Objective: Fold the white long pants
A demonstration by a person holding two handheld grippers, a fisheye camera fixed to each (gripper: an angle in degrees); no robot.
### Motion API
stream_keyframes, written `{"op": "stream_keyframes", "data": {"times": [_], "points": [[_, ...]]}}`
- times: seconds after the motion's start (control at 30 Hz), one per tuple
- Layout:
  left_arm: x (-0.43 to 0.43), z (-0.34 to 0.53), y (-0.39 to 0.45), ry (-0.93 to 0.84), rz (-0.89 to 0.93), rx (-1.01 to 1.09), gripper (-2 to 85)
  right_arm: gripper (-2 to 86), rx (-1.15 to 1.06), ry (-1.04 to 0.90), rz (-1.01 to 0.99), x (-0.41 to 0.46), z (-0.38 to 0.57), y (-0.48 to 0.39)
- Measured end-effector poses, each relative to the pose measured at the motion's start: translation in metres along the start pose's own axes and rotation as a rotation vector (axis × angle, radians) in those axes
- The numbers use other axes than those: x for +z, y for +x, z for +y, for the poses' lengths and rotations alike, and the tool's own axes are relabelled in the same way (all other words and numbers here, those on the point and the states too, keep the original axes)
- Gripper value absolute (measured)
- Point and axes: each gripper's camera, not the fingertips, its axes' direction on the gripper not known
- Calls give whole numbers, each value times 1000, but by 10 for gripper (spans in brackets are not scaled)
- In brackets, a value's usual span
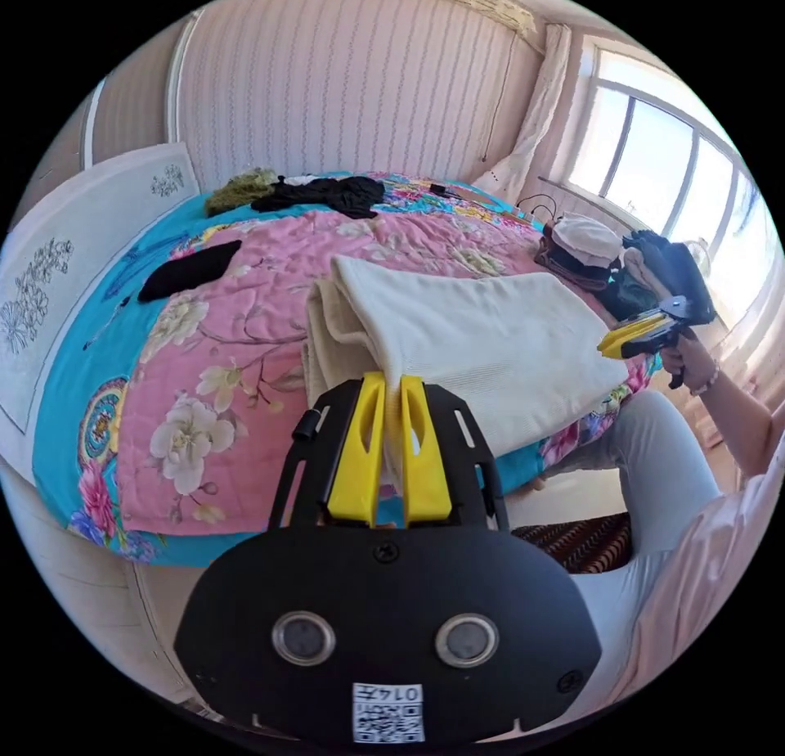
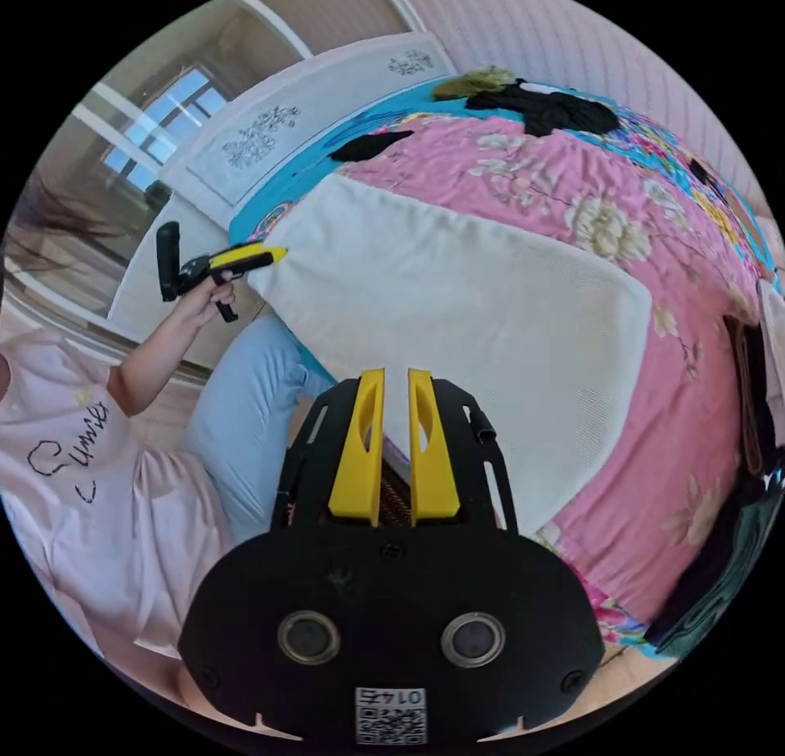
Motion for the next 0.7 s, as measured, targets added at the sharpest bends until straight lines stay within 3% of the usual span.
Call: {"op": "stream_keyframes", "data": {"times": [0.1, 0.17, 0.23, 0.4, 0.57, 0.7], "points": [[-1, -17, 20, -3, -88, 127, 31, 47, -82, -111, 91, 33, -6, -24], [37, -17, 24, -109, -127, 149, 40, 39, -63, -124, 115, 53, -2, -28], [72, -8, 19, -181, -82, 94, 45, 28, -39, -120, 130, 60, 4, -27], [55, -9, 12, -74, 48, -122, 46, 3, -16, -76, 106, 42, 22, -33], [23, -28, 67, 15, -274, 101, -4, -3, -188, 28, 235, 23, 31, -83], [59, -56, 120, -17, -109, 258, -9, -4, -204, 47, 377, 42, 22, -102]]}}
